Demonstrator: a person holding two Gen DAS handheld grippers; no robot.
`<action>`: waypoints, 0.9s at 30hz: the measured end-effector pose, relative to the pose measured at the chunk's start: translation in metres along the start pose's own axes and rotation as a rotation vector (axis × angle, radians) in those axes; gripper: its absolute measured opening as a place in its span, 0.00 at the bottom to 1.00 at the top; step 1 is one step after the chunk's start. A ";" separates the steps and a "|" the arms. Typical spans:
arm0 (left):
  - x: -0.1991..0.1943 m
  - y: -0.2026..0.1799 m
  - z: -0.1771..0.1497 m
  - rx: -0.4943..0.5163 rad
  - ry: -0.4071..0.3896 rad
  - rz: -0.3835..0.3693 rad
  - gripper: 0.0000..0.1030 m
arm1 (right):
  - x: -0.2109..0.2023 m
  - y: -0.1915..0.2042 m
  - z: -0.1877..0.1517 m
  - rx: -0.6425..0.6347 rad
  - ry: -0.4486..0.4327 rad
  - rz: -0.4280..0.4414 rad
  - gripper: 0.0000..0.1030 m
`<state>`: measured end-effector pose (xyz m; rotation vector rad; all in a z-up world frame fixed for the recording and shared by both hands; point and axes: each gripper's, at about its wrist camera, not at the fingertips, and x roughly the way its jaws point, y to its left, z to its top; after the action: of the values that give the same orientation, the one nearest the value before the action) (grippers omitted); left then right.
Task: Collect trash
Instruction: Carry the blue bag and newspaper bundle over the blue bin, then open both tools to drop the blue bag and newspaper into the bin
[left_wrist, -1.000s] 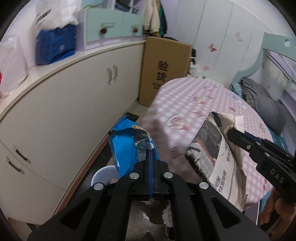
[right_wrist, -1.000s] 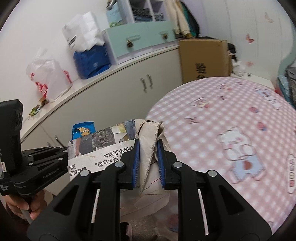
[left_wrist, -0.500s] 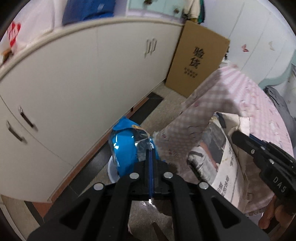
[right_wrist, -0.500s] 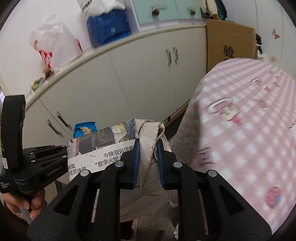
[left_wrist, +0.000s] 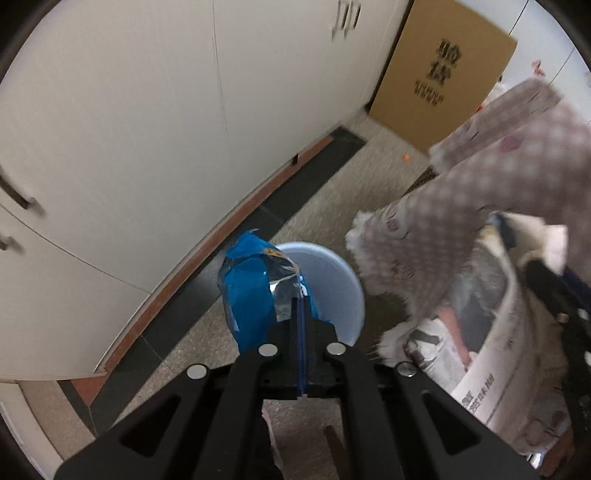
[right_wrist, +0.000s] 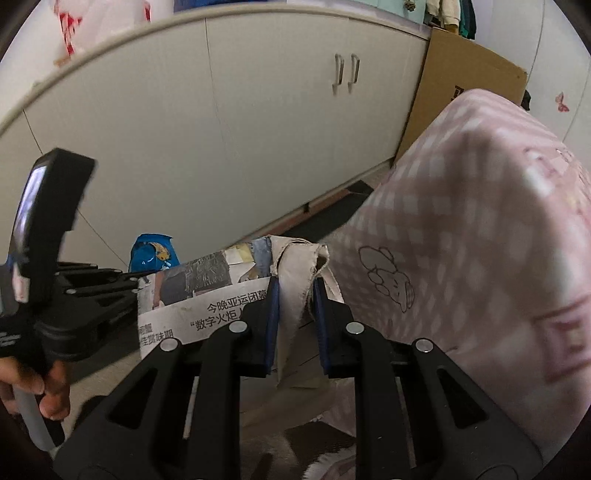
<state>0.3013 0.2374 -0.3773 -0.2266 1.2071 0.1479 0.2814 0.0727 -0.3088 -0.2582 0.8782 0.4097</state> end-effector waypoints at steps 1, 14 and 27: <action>0.011 0.002 0.001 -0.003 0.022 0.000 0.00 | 0.004 0.001 -0.002 -0.009 0.006 -0.009 0.18; 0.069 0.046 0.004 -0.121 0.142 -0.015 0.59 | 0.053 0.000 -0.004 0.002 0.083 -0.037 0.18; 0.017 0.115 -0.020 -0.303 0.031 0.120 0.67 | 0.087 0.032 0.006 0.085 0.116 0.121 0.26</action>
<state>0.2626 0.3433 -0.4112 -0.4221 1.2272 0.4351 0.3205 0.1248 -0.3754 -0.1522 1.0263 0.4721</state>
